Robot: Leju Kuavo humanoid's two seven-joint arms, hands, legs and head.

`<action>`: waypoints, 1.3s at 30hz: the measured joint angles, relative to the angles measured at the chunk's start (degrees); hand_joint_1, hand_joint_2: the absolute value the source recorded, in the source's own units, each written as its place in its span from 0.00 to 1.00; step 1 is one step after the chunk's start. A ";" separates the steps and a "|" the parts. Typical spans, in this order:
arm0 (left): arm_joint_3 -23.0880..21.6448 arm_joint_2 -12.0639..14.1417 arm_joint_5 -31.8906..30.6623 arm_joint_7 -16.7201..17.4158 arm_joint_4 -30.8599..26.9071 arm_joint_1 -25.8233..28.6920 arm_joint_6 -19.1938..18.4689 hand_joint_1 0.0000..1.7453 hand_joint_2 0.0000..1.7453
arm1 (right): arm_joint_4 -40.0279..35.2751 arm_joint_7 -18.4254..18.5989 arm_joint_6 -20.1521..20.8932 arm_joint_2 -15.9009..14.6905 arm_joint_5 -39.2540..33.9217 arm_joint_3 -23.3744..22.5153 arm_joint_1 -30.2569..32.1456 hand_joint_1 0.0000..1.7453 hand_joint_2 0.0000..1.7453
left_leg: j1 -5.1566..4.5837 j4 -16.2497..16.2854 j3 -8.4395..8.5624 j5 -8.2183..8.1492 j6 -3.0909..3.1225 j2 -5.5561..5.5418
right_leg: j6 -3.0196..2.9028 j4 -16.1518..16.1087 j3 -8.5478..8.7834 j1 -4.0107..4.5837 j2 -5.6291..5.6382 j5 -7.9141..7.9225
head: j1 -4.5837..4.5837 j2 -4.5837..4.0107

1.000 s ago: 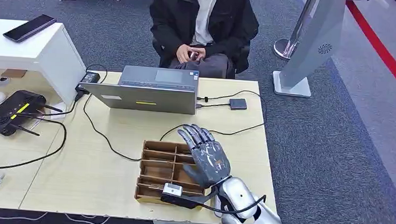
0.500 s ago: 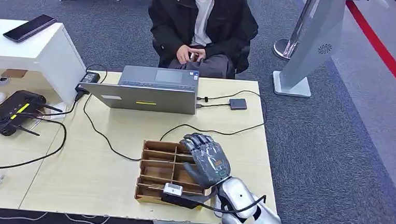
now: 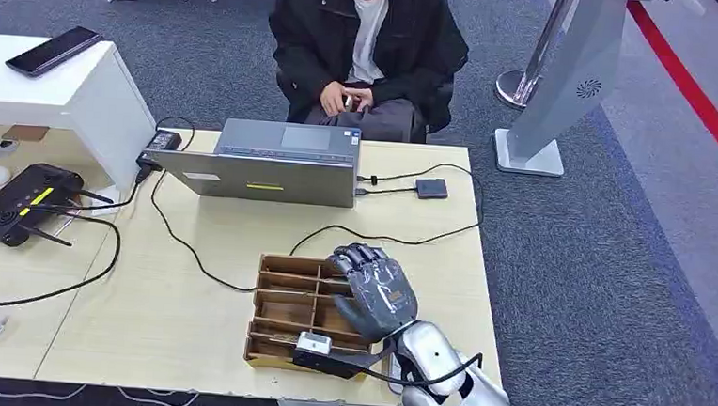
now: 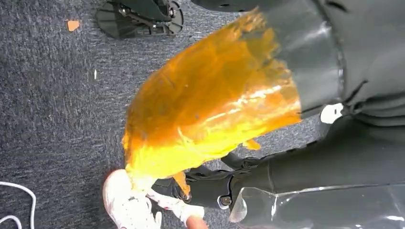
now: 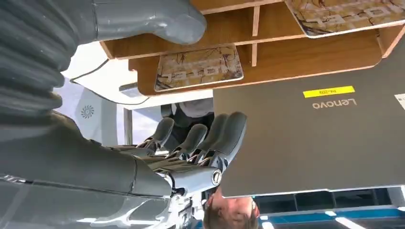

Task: Pass the card to the sensor for recognition and then transmit it.

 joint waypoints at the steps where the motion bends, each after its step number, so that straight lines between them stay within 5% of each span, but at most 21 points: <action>1: 0.00 0.00 0.02 0.00 0.00 0.00 0.00 0.00 0.00 | 0.00 0.07 0.00 0.00 0.00 0.00 0.00 0.42 1.00 | 0.00 0.00 0.00 0.00 0.00 0.00 | 0.00 0.00 0.00 0.00 0.00 0.00 | 0.00 0.00; 5: 0.00 0.00 0.02 0.00 0.00 0.00 0.00 0.00 0.00 | 0.04 0.15 0.02 0.00 -0.04 0.00 -0.01 0.45 1.00 | 0.00 0.00 0.00 0.00 0.00 0.00 | 0.00 0.00 0.00 0.00 0.00 0.00 | 0.00 0.00; 11: 0.00 0.04 0.81 0.44 0.00 0.02 -2.67 0.00 0.00 | 0.17 0.61 0.46 0.11 -0.13 0.02 -0.09 0.65 1.00 | 0.00 0.00 0.00 0.00 0.00 0.00 | 0.00 0.00 0.00 0.00 0.00 0.00 | 0.00 0.00; 13: 0.00 0.15 1.57 1.05 0.00 0.03 -5.57 0.00 0.00 | 0.37 0.81 0.77 0.39 0.04 0.02 -0.11 0.72 1.00 | 0.00 0.00 0.00 0.00 0.00 0.00 | 0.00 0.00 0.00 0.00 0.00 0.00 | 0.00 0.00; 29: 0.74 2.65 9.18 2.29 0.96 2.78 -30.28 0.00 0.00 | 1.66 1.35 2.10 2.75 1.14 -0.24 -1.26 0.78 1.00 | 0.02 -0.01 -0.01 0.00 0.00 0.00 | 0.00 0.01 0.00 0.00 0.00 0.00 | 0.00 0.00; 34: 1.95 3.61 10.80 1.27 3.41 5.05 -38.96 0.00 0.00 | 2.05 0.24 0.32 2.86 0.13 -0.02 -1.54 0.96 1.00 | 0.02 -0.01 -0.01 0.00 0.00 0.00 | 0.00 0.01 0.00 0.00 0.00 -0.01 | 0.02 0.00; 39: 3.45 5.55 11.39 0.37 4.55 7.96 -47.77 0.00 0.00 | 2.34 -2.05 -4.21 2.89 -1.59 0.24 -1.93 0.97 1.00 | 0.02 -0.02 -0.01 0.00 -0.01 0.02 | -0.01 0.01 -0.02 0.01 0.01 -0.02 | 0.00 0.00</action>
